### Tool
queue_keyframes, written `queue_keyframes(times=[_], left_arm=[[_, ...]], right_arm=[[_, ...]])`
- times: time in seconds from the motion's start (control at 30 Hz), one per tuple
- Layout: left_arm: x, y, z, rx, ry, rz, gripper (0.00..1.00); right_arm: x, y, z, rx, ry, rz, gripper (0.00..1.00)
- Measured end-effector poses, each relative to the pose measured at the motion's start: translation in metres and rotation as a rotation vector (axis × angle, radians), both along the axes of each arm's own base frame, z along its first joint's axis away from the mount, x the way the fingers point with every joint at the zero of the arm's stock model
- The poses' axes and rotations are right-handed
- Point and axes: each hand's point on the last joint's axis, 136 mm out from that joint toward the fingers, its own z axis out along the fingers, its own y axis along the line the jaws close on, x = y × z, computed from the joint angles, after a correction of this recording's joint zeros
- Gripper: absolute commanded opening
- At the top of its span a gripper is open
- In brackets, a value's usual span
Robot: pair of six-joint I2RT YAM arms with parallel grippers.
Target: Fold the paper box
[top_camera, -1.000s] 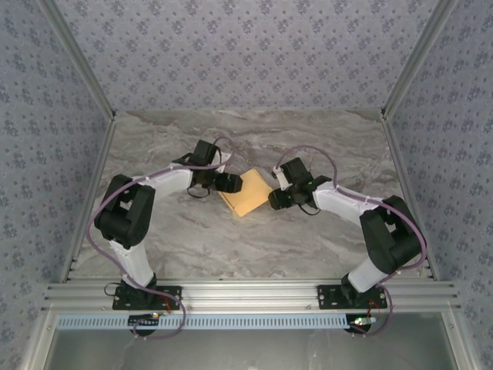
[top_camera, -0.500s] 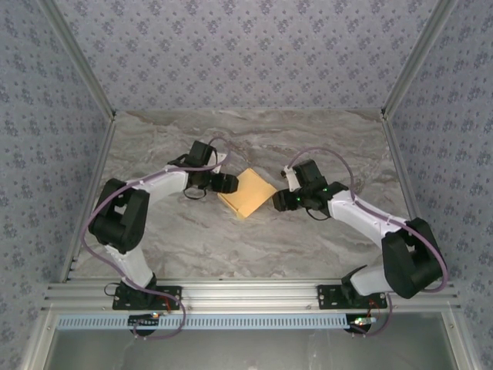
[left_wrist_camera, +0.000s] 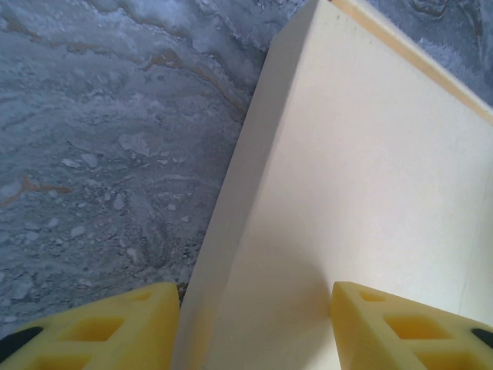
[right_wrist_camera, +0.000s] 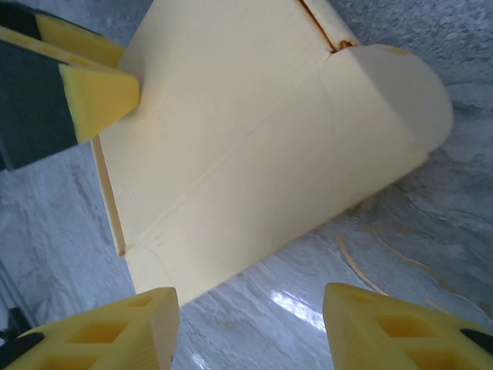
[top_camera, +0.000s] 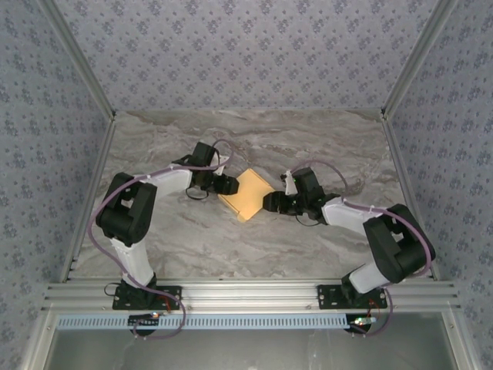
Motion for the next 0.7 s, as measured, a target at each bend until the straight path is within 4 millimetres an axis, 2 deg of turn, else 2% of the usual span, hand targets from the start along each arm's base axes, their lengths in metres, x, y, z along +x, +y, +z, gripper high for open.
queue_keyframes(times=[0.2,0.57,0.7], left_arm=[[-0.007,0.000,-0.001,-0.038,0.017,0.027,0.54],[-0.013,0.001,-0.001,-0.079,0.040,0.075,0.50],[-0.013,0.000,-0.001,-0.085,0.042,0.084,0.50]], right_arm=[[0.008,0.010,-0.003,0.079,0.021,-0.034,0.49],[0.012,0.013,-0.014,0.131,0.037,-0.078,0.44],[0.012,0.014,-0.013,0.157,0.027,-0.087,0.38]])
